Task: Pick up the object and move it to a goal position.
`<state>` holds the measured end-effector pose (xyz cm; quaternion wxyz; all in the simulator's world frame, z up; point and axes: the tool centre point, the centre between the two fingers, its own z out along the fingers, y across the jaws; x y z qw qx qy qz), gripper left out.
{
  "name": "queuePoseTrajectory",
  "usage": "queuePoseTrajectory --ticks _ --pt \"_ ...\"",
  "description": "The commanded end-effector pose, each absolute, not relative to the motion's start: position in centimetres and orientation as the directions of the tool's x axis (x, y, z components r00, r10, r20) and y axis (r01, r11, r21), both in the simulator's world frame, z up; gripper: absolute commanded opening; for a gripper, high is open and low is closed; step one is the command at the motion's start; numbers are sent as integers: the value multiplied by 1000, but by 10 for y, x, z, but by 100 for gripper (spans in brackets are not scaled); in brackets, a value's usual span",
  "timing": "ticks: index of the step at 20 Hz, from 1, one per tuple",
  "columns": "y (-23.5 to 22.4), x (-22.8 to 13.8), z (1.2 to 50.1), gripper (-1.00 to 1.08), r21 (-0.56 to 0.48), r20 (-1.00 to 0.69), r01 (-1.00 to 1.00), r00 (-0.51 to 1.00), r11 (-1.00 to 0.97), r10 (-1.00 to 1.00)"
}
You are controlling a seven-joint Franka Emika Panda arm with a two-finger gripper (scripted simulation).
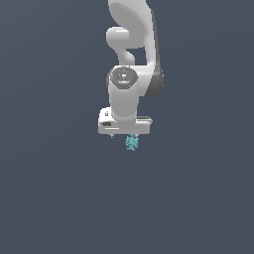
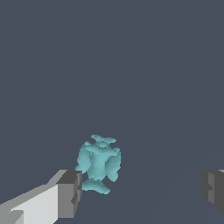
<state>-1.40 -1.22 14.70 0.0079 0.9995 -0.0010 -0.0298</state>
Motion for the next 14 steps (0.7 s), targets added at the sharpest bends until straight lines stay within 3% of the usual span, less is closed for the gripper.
queuePoseTrajectory --ticks 1,14 --pt "-12 -14 147 100 16 -60 -2 998 -1000 -2" --pt "-4 -13 148 100 -14 -43 -8 999 -1000 -7"
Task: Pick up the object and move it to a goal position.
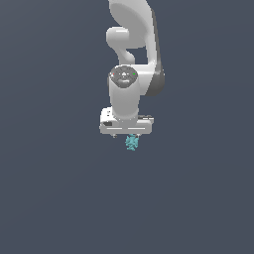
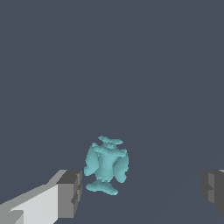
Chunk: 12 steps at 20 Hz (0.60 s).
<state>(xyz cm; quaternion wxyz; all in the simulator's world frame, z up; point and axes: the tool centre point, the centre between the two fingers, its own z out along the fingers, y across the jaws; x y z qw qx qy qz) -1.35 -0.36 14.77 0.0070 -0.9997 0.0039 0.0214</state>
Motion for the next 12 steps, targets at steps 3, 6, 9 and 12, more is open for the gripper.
queuePoseTrajectory --ticks 3,6,9,12 --pt "-3 -14 147 100 -14 -42 -12 999 -1000 -11" --pt "-1 -16 143 100 -13 -39 -25 999 -1000 -24" --pt "3 -20 136 100 -10 -35 -47 998 -999 -46" --pt "8 -26 126 100 -7 -28 -77 997 -997 -77"
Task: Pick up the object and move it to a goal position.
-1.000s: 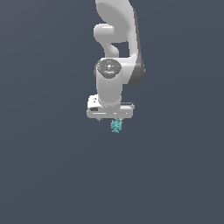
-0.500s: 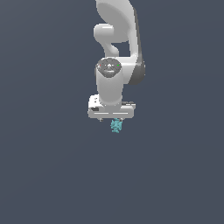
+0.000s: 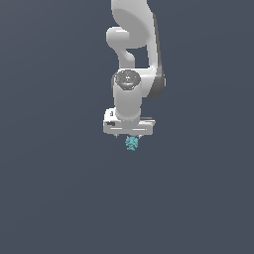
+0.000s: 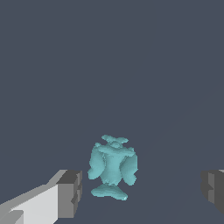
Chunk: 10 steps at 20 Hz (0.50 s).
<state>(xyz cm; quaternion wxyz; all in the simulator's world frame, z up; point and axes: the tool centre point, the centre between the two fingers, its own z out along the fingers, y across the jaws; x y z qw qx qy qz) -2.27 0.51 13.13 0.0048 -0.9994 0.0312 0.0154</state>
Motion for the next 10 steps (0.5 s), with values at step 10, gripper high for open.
queuePoseTrajectory --ticks 10 --pt "24 -48 95 100 -1 -4 -186 983 -983 -186"
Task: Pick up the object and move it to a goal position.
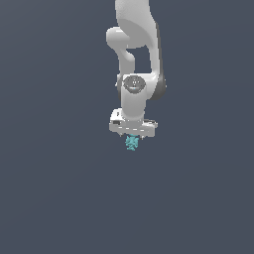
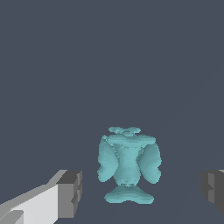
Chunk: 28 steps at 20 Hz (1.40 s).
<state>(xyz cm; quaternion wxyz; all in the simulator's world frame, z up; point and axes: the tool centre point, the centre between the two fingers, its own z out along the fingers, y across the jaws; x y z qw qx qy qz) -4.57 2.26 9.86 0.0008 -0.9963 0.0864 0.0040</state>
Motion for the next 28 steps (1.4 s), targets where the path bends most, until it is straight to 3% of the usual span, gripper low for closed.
queuePoseTrajectory --ticks 1,25,26,28 --pt "25 -50 94 100 0 -3 -191 982 -982 -191" --pt "27 -53 40 100 0 0 -204 979 -979 -204" --pt "27 -53 40 -100 0 0 -204 979 -979 -204" --pt "27 -53 40 -100 0 0 -204 979 -979 -204"
